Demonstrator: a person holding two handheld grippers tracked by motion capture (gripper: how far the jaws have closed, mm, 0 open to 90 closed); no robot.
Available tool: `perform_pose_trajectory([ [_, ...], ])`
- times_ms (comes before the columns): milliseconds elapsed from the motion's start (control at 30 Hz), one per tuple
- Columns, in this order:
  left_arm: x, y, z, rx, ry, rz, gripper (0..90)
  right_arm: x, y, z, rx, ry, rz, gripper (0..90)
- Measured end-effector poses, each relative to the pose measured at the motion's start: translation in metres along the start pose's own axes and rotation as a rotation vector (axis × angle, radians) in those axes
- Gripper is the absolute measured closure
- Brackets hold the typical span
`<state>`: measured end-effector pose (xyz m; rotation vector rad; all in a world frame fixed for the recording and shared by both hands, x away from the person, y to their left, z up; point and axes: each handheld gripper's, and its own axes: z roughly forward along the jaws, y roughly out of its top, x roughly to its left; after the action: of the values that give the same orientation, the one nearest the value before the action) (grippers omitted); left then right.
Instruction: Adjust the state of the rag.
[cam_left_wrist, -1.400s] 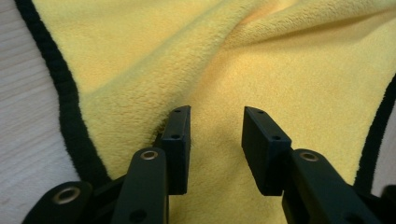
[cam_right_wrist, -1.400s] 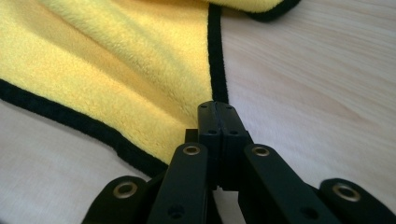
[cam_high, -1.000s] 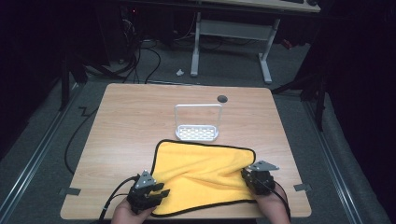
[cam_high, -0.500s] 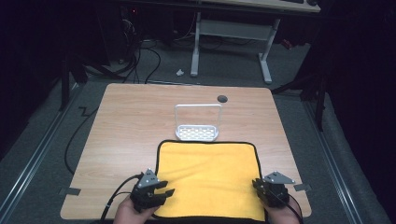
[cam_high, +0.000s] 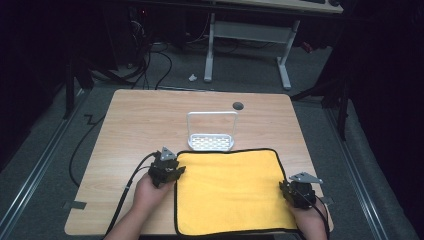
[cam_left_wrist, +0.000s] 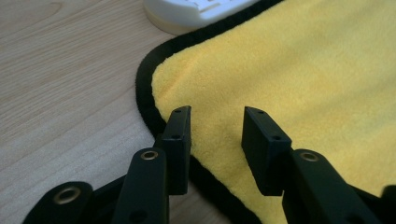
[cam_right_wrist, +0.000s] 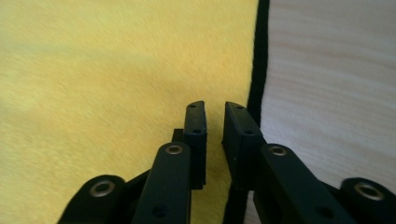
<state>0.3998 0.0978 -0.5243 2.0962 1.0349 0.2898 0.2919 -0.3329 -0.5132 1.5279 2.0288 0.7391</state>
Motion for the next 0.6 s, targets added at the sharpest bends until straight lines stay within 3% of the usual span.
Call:
perform_pose_trajectory([
  [33, 0.002, 0.001, -0.002, -0.013, 0.011, -0.006, 60.4, 0.008, 0.003, -0.004, -0.033, 0.025, -0.001, 74.0],
  [67, 0.005, 0.001, -0.003, -0.031, 0.014, -0.014, 56.8, 0.024, 0.010, -0.010, -0.071, 0.077, -0.034, 69.6],
  [133, 0.010, 0.003, -0.003, -0.052, 0.033, -0.033, 53.0, 0.042, 0.016, -0.012, -0.092, 0.116, -0.076, 66.5],
  [167, 0.016, 0.004, -0.001, -0.069, 0.037, -0.066, 53.0, 0.042, 0.016, -0.012, -0.092, 0.116, -0.076, 66.5],
  [200, 0.027, 0.005, 0.003, -0.083, 0.034, -0.127, 49.7, 0.069, 0.022, -0.011, -0.104, 0.161, -0.133, 63.5],
  [233, 0.033, 0.007, 0.008, -0.062, 0.025, -0.165, 49.0, 0.078, 0.024, -0.011, -0.107, 0.176, -0.147, 62.1],
  [267, 0.033, 0.007, 0.008, -0.062, 0.025, -0.165, 48.0, 0.092, 0.027, -0.009, -0.116, 0.200, -0.173, 61.9],
  [300, 0.036, 0.009, 0.012, -0.048, 0.011, -0.174, 48.0, 0.092, 0.027, -0.009, -0.116, 0.200, -0.173, 61.9],
  [333, 0.035, 0.011, 0.014, -0.053, 0.006, -0.159, 48.1, 0.101, 0.029, -0.008, -0.118, 0.221, -0.199, 61.8],
  [367, 0.029, 0.016, 0.019, -0.034, 0.014, -0.109, 47.9, 0.119, 0.033, -0.006, -0.124, 0.250, -0.232, 61.0],
  [400, 0.026, 0.018, 0.022, -0.024, 0.015, -0.086, 47.6, 0.125, 0.034, -0.006, -0.124, 0.262, -0.240, 60.8],
  [467, 0.022, 0.020, 0.024, -0.018, 0.029, -0.066, 47.6, 0.133, 0.036, -0.005, -0.130, 0.275, -0.254, 60.4],
  [500, 0.019, 0.022, 0.026, -0.020, 0.041, -0.065, 50.6, 0.148, 0.038, -0.003, -0.124, 0.294, -0.276, 59.7],
  [533, 0.019, 0.022, 0.026, -0.020, 0.041, -0.065, 53.8, 0.148, 0.038, -0.003, -0.124, 0.294, -0.276, 59.7],
  [567, 0.017, 0.022, 0.027, -0.019, 0.050, -0.060, 57.1, 0.161, 0.040, -0.001, -0.129, 0.318, -0.300, 60.2],
  [600, 0.017, 0.022, 0.027, -0.019, 0.050, -0.060, 60.7, 0.161, 0.040, -0.001, -0.129, 0.318, -0.300, 60.2],
])
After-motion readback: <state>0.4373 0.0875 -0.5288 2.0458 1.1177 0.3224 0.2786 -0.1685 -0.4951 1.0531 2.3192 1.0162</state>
